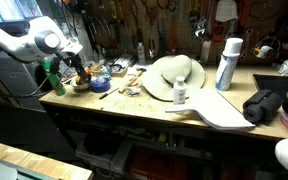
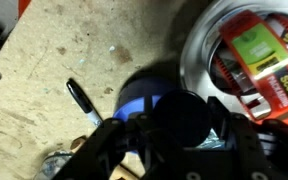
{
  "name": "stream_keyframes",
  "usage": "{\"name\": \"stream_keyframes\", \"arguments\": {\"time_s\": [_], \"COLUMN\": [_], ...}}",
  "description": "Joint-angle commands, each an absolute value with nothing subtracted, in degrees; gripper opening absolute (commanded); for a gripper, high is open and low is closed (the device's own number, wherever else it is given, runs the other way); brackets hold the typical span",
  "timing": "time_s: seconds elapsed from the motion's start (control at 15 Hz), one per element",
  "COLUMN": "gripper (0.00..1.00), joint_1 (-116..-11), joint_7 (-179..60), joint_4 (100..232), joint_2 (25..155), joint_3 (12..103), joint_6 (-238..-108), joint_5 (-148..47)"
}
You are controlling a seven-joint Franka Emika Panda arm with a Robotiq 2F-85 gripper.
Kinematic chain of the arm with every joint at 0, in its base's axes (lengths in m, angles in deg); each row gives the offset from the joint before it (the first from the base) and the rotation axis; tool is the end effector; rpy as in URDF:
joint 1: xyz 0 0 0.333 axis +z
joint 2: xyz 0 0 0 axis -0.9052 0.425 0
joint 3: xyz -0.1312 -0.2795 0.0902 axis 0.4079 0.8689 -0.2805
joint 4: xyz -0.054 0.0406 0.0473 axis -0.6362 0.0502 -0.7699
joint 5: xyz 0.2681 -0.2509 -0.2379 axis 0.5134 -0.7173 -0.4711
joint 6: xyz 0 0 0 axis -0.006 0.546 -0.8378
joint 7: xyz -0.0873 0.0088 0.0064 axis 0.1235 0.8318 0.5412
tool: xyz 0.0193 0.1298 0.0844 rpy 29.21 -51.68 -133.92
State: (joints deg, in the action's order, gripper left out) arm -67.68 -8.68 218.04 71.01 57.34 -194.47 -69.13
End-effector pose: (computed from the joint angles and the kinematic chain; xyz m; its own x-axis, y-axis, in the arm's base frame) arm 0.5191 -0.0551 0.2428 0.6865 -0.6584 0.3086 -0.6798 -0.7318 -0.0490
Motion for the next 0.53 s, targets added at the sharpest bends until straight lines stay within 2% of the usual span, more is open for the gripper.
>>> {"name": "stream_keyframes", "arguments": {"time_s": [0.0,0.13,0.2,0.47], "gripper": [0.31,0.31,0.31,0.31], "joint_1": [-60.3,-60.9,-66.1,-71.3], "joint_7": [-24.6,-33.6,-35.9,-39.5], "joint_4": [219.6,214.7,212.0,201.1], "joint_2": [64.7,61.9,61.6,60.1], "joint_3": [64.6,66.4,63.5,63.5], "joint_6": [-188.8,-179.4,-175.2,-157.9], "joint_5": [-53.1,-45.0,-43.8,-45.1]}}
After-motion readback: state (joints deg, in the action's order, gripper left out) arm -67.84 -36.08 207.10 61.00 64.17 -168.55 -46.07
